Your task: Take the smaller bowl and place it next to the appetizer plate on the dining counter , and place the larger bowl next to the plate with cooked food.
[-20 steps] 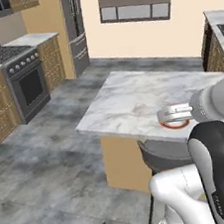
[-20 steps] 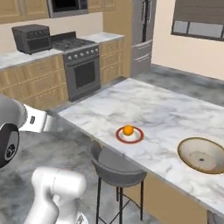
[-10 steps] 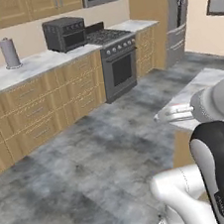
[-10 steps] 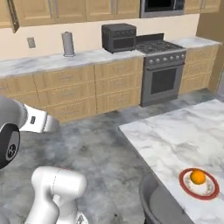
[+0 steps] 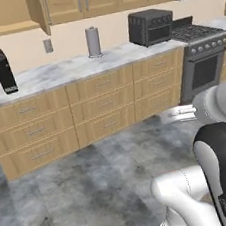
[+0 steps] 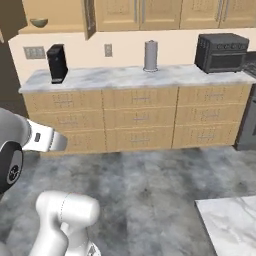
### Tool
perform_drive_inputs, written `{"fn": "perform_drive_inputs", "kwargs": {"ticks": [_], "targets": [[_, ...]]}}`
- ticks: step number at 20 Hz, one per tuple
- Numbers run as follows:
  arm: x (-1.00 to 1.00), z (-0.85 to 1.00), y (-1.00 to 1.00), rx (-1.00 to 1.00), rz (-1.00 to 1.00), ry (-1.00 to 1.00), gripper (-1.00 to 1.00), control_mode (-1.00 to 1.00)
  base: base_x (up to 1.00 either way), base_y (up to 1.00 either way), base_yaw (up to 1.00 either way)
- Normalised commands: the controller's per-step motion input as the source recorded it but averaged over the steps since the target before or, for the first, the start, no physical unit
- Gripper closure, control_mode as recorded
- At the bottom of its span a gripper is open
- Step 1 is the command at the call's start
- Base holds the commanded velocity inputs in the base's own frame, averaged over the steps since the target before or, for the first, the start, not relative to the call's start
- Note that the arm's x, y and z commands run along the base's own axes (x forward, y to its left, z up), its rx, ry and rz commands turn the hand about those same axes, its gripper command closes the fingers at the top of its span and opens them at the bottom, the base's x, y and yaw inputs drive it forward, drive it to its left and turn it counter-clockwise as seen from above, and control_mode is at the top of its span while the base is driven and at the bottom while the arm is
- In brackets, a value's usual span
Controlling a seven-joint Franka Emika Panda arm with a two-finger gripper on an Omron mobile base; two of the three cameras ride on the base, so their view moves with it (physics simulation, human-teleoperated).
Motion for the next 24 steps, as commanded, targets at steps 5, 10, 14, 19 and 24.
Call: {"fn": "perform_drive_inputs", "kwargs": {"ticks": [5, 10, 14, 19, 24], "targets": [[0.00, 0.00, 0.00, 0.00, 0.00, 0.00, -1.00, 1.00, 1.00, 0.50, 0.43], [0.00, 0.00, 0.00, 0.00, 0.00, 0.00, -1.00, 1.00, 1.00, 0.43, 0.42], [0.00, 0.00, 0.00, 0.00, 0.00, 0.00, -1.00, 1.00, 1.00, 0.35, 0.32], [0.00, 0.00, 0.00, 0.00, 0.00, 0.00, -1.00, 1.00, 0.99, 0.25, 0.28], [0.00, 0.00, 0.00, 0.00, 0.00, 0.00, -1.00, 1.00, 0.95, 0.23, 0.14]]}}
